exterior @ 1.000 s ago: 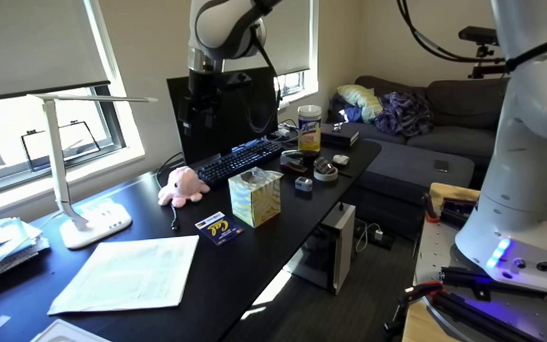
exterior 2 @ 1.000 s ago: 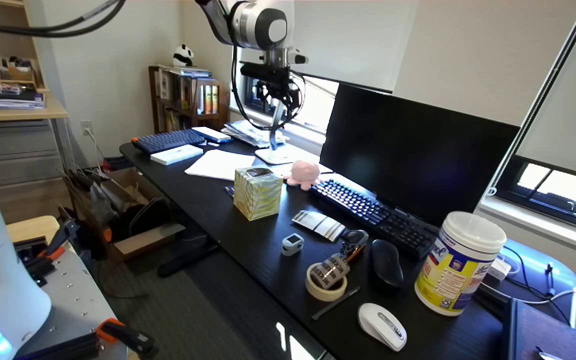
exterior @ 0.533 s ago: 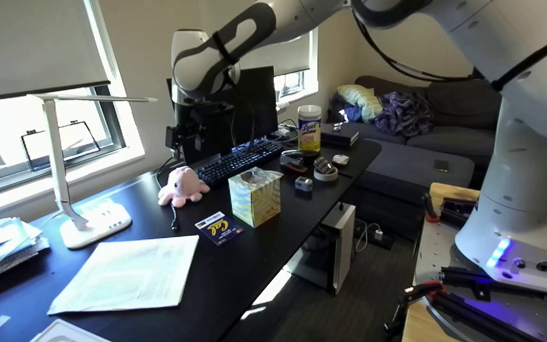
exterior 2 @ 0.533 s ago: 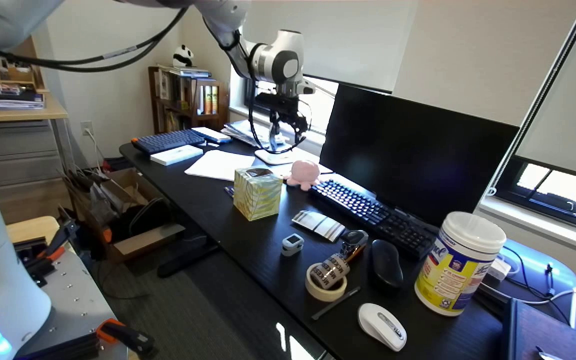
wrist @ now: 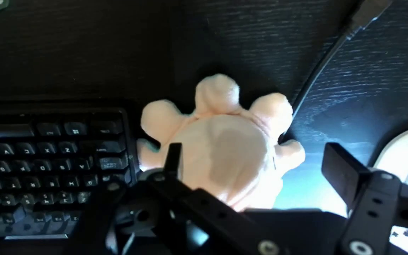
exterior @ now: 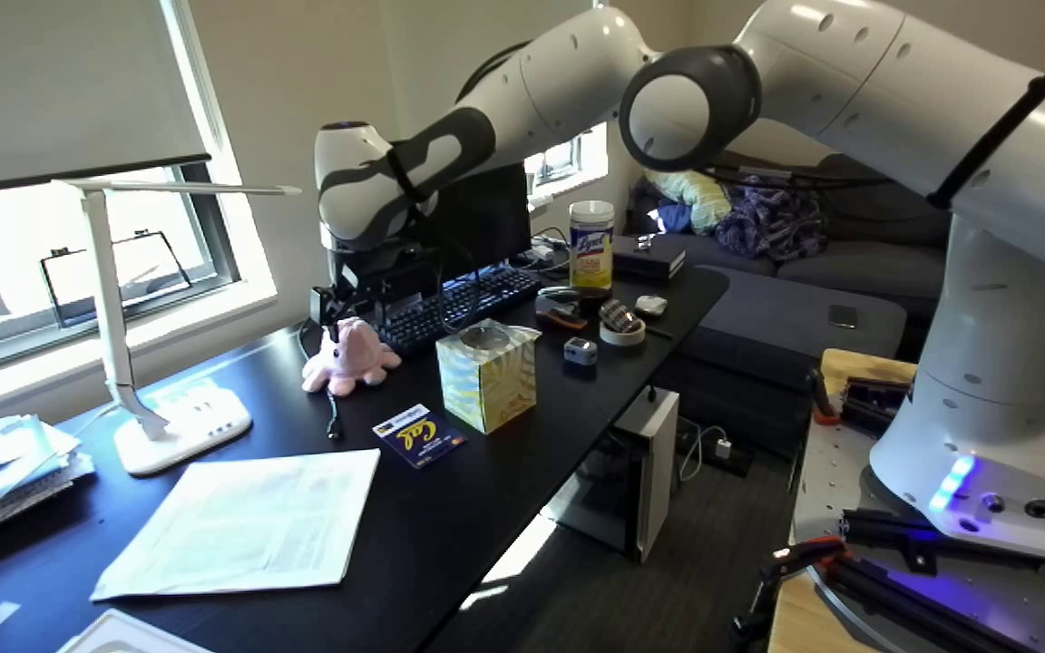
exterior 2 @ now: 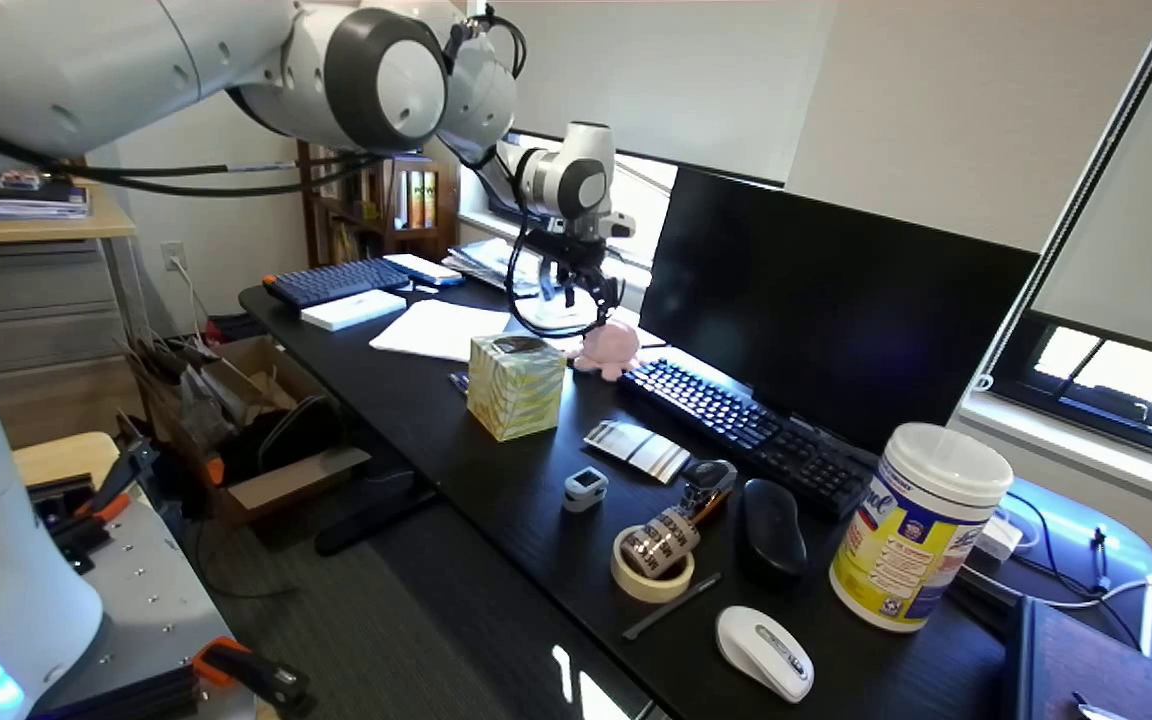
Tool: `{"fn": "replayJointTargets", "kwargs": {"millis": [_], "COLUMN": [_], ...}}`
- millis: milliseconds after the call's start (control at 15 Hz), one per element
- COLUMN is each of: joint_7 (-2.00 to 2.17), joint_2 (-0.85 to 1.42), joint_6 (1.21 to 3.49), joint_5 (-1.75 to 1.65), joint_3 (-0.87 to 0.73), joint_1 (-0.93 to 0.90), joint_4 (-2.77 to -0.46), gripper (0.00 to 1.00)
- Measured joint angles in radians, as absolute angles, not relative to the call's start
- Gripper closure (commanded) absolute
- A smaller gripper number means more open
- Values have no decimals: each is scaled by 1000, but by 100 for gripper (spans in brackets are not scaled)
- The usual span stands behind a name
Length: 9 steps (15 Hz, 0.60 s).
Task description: Put the pink octopus plush toy on top of the tissue box
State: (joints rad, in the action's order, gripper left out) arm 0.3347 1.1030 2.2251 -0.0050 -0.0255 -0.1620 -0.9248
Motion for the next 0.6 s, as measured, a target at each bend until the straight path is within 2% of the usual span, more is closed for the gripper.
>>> {"fn": "replayJointTargets", "kwargs": {"millis": [600], "joint_7": [418], "joint_2": [1267], "joint_6": [2220], "joint_5": [-6], "joint_3": [-71], "joint_1": [-166], "joint_4": [-691], "gripper": [0]}}
